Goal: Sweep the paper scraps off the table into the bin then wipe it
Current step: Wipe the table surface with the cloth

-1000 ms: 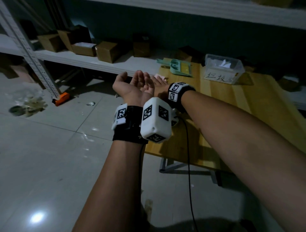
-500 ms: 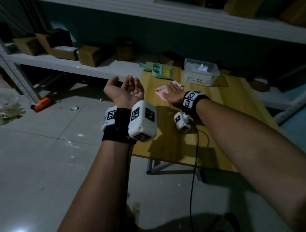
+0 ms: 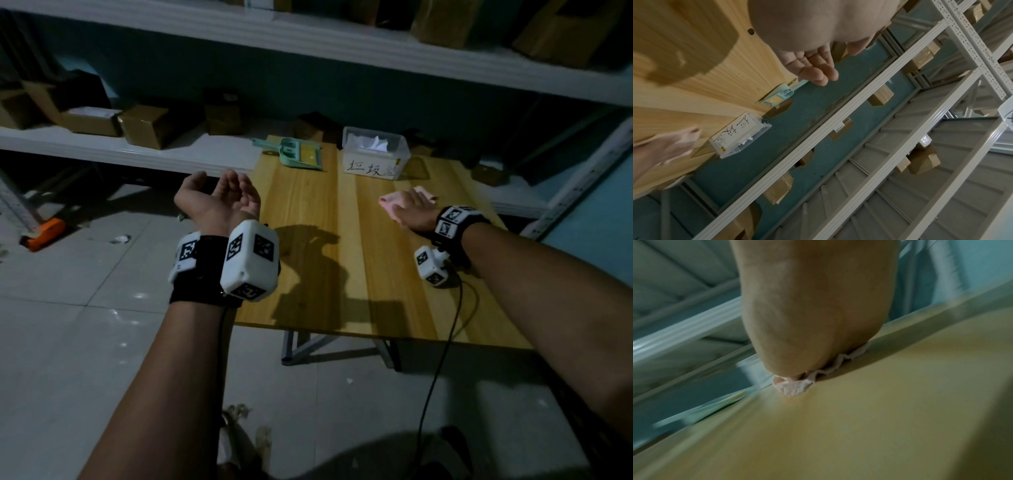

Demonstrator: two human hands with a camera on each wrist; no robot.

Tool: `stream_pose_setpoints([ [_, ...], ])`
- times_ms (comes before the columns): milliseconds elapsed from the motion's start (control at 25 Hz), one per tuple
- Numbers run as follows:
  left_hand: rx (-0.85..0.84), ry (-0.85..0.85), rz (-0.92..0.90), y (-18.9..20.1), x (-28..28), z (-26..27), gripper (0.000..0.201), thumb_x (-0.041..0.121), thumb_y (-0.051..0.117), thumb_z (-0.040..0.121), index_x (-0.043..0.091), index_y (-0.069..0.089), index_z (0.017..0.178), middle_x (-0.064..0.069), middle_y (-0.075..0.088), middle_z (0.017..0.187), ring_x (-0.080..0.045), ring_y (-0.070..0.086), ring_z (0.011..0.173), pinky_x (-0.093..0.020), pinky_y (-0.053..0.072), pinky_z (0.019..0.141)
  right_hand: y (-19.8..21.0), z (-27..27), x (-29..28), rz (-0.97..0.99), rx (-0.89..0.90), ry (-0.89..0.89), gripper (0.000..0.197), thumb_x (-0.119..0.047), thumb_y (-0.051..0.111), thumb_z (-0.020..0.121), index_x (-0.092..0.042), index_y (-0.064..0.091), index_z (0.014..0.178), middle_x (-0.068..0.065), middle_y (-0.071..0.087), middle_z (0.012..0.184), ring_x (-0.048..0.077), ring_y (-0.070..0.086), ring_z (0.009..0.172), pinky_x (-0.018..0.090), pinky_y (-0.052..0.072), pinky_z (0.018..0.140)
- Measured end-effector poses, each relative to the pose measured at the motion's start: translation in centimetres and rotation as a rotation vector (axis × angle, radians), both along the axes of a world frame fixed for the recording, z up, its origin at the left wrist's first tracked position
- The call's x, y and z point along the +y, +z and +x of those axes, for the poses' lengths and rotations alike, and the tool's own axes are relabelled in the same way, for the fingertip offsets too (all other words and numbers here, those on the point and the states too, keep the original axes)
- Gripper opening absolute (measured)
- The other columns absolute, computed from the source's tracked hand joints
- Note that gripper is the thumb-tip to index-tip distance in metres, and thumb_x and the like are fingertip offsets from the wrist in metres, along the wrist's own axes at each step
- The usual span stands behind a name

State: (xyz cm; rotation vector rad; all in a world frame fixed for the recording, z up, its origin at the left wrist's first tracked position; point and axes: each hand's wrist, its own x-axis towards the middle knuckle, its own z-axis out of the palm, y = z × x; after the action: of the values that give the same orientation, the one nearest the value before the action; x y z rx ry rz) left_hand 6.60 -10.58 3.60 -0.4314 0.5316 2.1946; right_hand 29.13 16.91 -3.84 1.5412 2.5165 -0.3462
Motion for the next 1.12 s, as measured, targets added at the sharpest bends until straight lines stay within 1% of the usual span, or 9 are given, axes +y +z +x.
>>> stream_pose_setpoints([
  [120,0.0,0.007,-0.001,0.0,-0.1,-0.1,0.026,0.029,0.054,0.083,0.004,0.058,0.076,-0.006,0.059,0.057,-0.02,0.055,0.054,-0.019,0.041,0.054,-1.4,4.4,4.5,0.009,-0.022,-0.085,0.086,-0.079,0.013,0.079,-0.037,0.013,0.154,0.0,0.009,0.164,0.021,0.004,0.151,0.046,0.003,0.121],
  [240,0.009,0.0,0.002,0.1,0.0,-0.1,0.026,0.029,0.053,0.084,0.005,0.057,0.076,-0.005,0.058,0.056,-0.02,0.055,0.053,-0.019,0.04,0.054,-4.7,8.7,11.7,0.005,0.005,-0.224,0.104,-0.088,0.007,0.066,-0.034,0.017,0.155,0.01,0.035,0.156,0.026,0.026,0.146,0.046,0.011,0.121],
  [280,0.009,0.0,0.002,0.1,0.0,-0.1,0.025,0.029,0.053,0.084,0.005,0.057,0.076,-0.005,0.058,0.057,-0.02,0.055,0.053,-0.019,0.04,0.055,-6.3,10.1,14.4,0.022,0.02,-0.252,0.11,-0.094,0.003,0.063,-0.033,0.017,0.155,0.011,0.039,0.153,0.027,0.031,0.144,0.046,0.013,0.12],
  [360,0.007,-0.005,0.004,0.0,0.3,0.1,0.024,0.029,0.053,0.083,0.005,0.057,0.078,-0.005,0.058,0.06,-0.02,0.055,0.053,-0.02,0.04,0.056,-6.4,11.2,15.0,0.028,0.002,-0.266,0.118,-0.099,-0.001,0.058,-0.033,0.019,0.153,0.011,0.043,0.15,0.027,0.036,0.141,0.044,0.014,0.12],
  [520,0.004,-0.015,0.002,0.0,1.0,0.6,0.024,0.029,0.055,0.082,0.005,0.059,0.081,-0.006,0.058,0.067,-0.02,0.055,0.054,-0.021,0.04,0.057,-3.6,10.6,10.7,0.055,-0.017,-0.28,0.104,-0.089,0.007,0.065,-0.032,0.025,0.151,0.015,0.031,0.152,0.028,0.026,0.143,0.039,0.013,0.119],
  [640,0.002,-0.029,0.009,0.0,1.7,0.9,0.025,0.029,0.054,0.083,0.005,0.059,0.083,-0.006,0.057,0.073,-0.02,0.055,0.056,-0.021,0.04,0.057,-3.1,10.5,9.9,0.032,-0.043,-0.27,0.109,-0.088,0.001,0.06,-0.035,0.017,0.154,0.011,0.016,0.161,0.029,0.016,0.147,0.04,0.006,0.121],
  [840,-0.005,-0.066,0.018,0.0,2.5,2.1,0.026,0.03,0.053,0.084,0.004,0.059,0.083,-0.006,0.057,0.074,-0.02,0.055,0.056,-0.021,0.04,0.057,-0.9,9.3,5.9,0.087,-0.044,-0.345,0.096,-0.084,0.008,0.078,-0.029,0.005,0.157,0.014,-0.001,0.164,0.033,-0.003,0.151,0.049,0.001,0.121],
  [960,-0.011,-0.072,0.014,-0.1,2.8,2.6,0.027,0.03,0.054,0.084,0.004,0.059,0.086,-0.006,0.057,0.074,-0.02,0.055,0.057,-0.021,0.04,0.058,-0.5,8.9,4.7,0.075,-0.026,-0.354,0.094,-0.083,0.009,0.081,-0.027,0.003,0.157,0.015,-0.004,0.164,0.034,-0.004,0.151,0.05,0.001,0.122],
  [1120,-0.008,-0.094,-0.005,-0.3,3.4,3.3,0.027,0.031,0.055,0.083,0.005,0.059,0.084,-0.006,0.057,0.075,-0.02,0.055,0.055,-0.02,0.04,0.058,0.2,9.0,4.5,0.026,0.021,-0.369,0.105,-0.091,0.009,0.071,-0.031,0.003,0.157,0.011,0.002,0.165,0.034,0.004,0.15,0.046,0.007,0.123],
])
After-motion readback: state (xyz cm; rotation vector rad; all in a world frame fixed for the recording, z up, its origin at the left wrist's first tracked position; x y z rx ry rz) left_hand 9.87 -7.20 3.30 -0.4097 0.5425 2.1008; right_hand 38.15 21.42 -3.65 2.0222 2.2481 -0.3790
